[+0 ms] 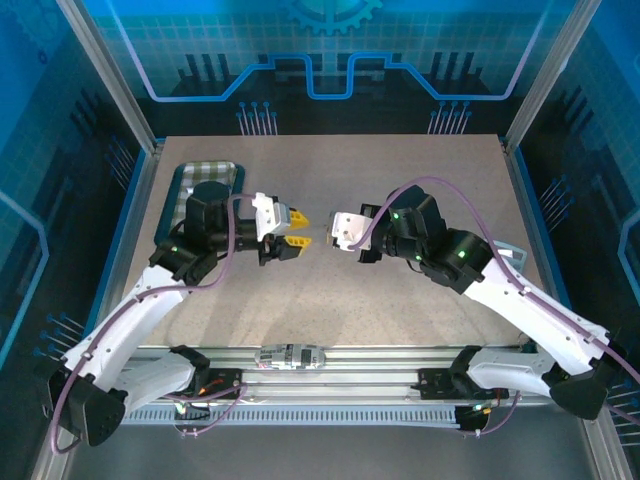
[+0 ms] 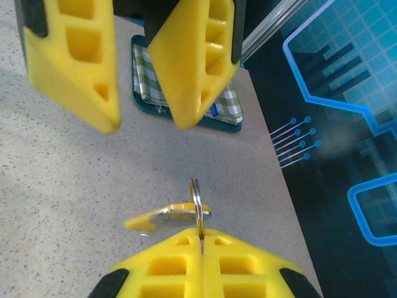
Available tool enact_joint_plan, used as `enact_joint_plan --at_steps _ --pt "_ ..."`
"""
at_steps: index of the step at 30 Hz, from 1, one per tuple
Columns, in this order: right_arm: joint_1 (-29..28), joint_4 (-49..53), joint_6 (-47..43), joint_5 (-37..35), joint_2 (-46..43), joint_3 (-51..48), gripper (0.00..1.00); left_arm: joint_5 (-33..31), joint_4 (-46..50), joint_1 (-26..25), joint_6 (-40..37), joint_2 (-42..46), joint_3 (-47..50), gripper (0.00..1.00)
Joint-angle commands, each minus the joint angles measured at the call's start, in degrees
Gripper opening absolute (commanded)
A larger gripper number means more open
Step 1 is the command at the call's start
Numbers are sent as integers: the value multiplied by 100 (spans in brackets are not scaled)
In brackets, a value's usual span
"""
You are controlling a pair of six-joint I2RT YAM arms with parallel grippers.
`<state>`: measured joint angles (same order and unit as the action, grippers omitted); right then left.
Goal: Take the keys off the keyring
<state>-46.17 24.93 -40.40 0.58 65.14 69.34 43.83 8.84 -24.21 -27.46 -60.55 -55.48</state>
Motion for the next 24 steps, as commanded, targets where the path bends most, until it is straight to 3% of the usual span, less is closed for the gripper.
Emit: enact_joint_plan --at_steps 1,14,24 --pt "-103 -405 -148 -58 -124 -51 0 -179 -184 -186 -363 106 73 40" --pt "-232 -177 -189 112 -124 9 0 -438 -609 -417 -538 -12 -91 40" --pt "-287 37 -227 66 -32 141 0 -400 -306 -564 -716 -193 -408 27"
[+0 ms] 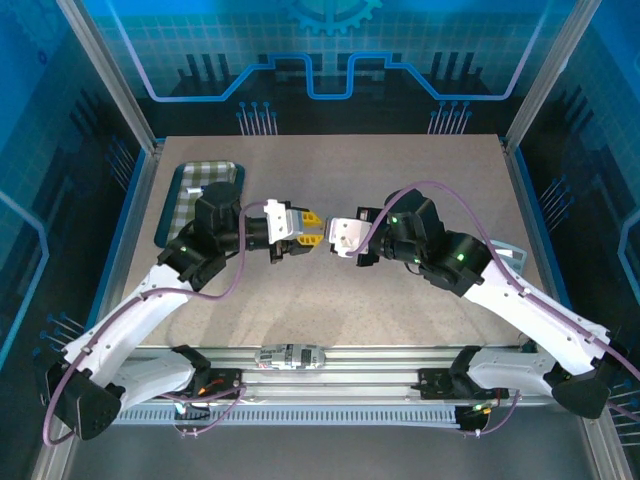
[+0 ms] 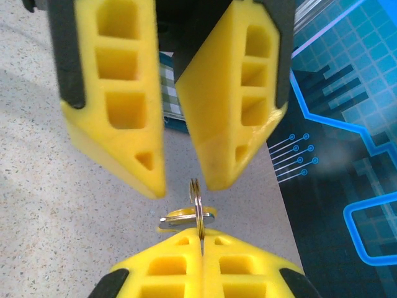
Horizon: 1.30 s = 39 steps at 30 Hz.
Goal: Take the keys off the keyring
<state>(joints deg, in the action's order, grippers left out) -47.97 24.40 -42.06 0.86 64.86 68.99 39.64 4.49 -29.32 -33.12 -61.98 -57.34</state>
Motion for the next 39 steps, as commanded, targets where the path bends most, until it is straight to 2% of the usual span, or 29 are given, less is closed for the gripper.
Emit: enact_joint_plan --at_steps 1,6,11,16,19,24,26,28,32,35,39 --pt "-115 96 -59 44 -2 176 0 25 150 -60 -153 -68 -246 26" --pt "-131 78 -39 54 -53 185 0 -24 467 -135 -324 -156 -387 16" --pt "-129 79 -74 26 -88 194 0 -119 557 -162 -393 -142 -379 24" --pt "-128 91 -83 32 -106 194 0 -249 627 -162 -419 -105 -326 24" --pt "-129 91 -84 63 -114 185 0 -246 640 -155 -423 -100 -313 18" --pt "-130 95 -65 171 -148 211 0 -237 706 -160 -450 -152 -381 15" --pt "-125 80 -56 193 -171 211 0 -252 754 -170 -476 -179 -401 16" --pt "-126 82 -57 195 -184 220 0 -288 740 -166 -469 -176 -392 21" --pt "-134 100 -66 202 -184 229 0 -351 711 -175 -476 -183 -374 19" --pt "-130 106 -61 229 -168 229 0 -356 698 -179 -487 -190 -383 7" --pt "-131 118 -65 281 -163 229 0 -357 650 -178 -475 -213 -417 0"
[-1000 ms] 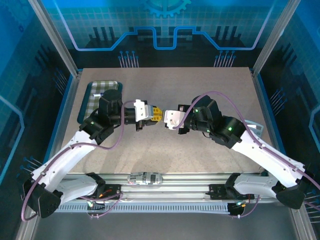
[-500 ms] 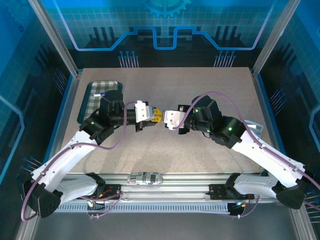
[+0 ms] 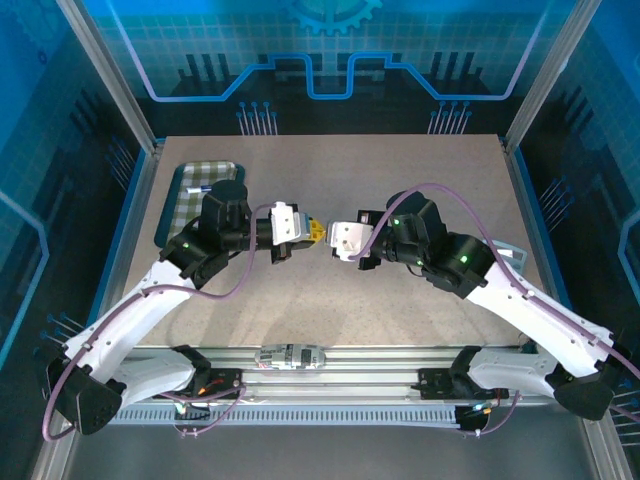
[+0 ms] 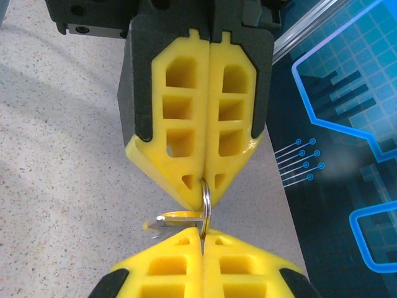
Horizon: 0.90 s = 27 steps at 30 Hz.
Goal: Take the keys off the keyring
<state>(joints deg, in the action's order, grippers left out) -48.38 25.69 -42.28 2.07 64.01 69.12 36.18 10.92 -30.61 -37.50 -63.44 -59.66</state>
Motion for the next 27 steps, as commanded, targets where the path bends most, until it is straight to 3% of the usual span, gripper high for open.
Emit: enact_joint_plan --at_steps 1,4,7,10,14,17,20,27 --pt "-89 -4 -48 164 -73 216 0 -20 -6 -50 -39 -63 -195 0" --pt "-89 -21 -43 160 -88 223 0 10 -48 -46 -29 -70 -178 0" --pt "-91 5 -52 126 -65 267 0 102 -131 -61 64 -77 -152 15" --pt "-91 49 -70 58 -32 277 0 143 -142 -93 62 -57 -150 19" --pt "-87 -28 -23 74 -79 235 0 167 -5 -136 3 -54 -219 11" --pt "-84 -15 -52 45 -75 232 0 109 -14 -147 4 -38 -215 21" --pt "-88 89 -63 -45 5 286 0 93 -76 -147 26 15 -187 25" --pt "-92 89 -70 -72 2 268 0 115 -81 -163 45 62 -186 19"
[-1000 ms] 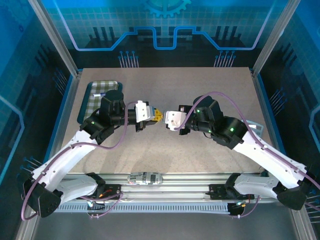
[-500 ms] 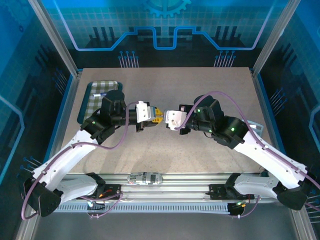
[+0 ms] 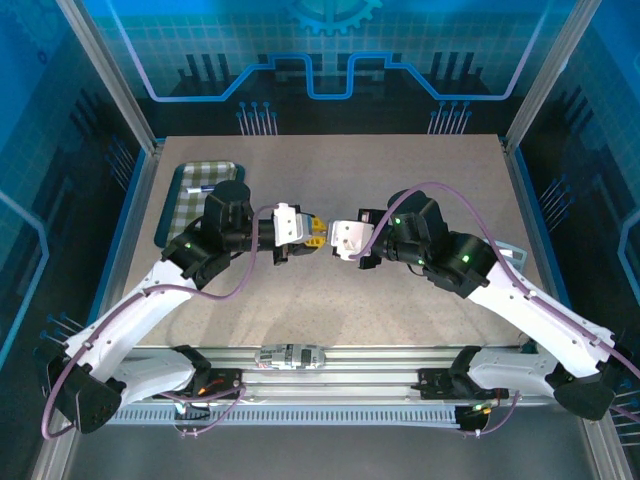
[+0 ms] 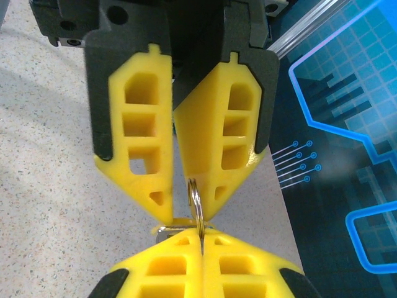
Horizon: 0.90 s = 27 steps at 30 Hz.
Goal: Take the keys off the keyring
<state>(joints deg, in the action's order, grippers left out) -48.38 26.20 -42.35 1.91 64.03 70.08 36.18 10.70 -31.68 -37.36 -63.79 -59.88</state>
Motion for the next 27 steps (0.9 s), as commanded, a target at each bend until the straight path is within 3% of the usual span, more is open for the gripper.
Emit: enact_joint_plan --at_steps 1,10,14,22,26,27 --pt "-91 51 -77 -68 3 172 0 106 -59 -55 42 110 -165 19" --pt "-91 50 -57 -59 15 155 0 55 -85 -62 54 181 -134 28" --pt "-86 68 -63 -7 17 168 0 69 -77 -72 63 165 -138 23" --pt "-100 131 -81 3 38 181 0 151 169 -99 -65 90 -267 0" --pt "-99 77 -27 -45 18 172 0 78 147 -110 -100 82 -258 0" --pt "-97 -10 48 -95 1 149 7 38 33 -102 -60 98 -218 0"
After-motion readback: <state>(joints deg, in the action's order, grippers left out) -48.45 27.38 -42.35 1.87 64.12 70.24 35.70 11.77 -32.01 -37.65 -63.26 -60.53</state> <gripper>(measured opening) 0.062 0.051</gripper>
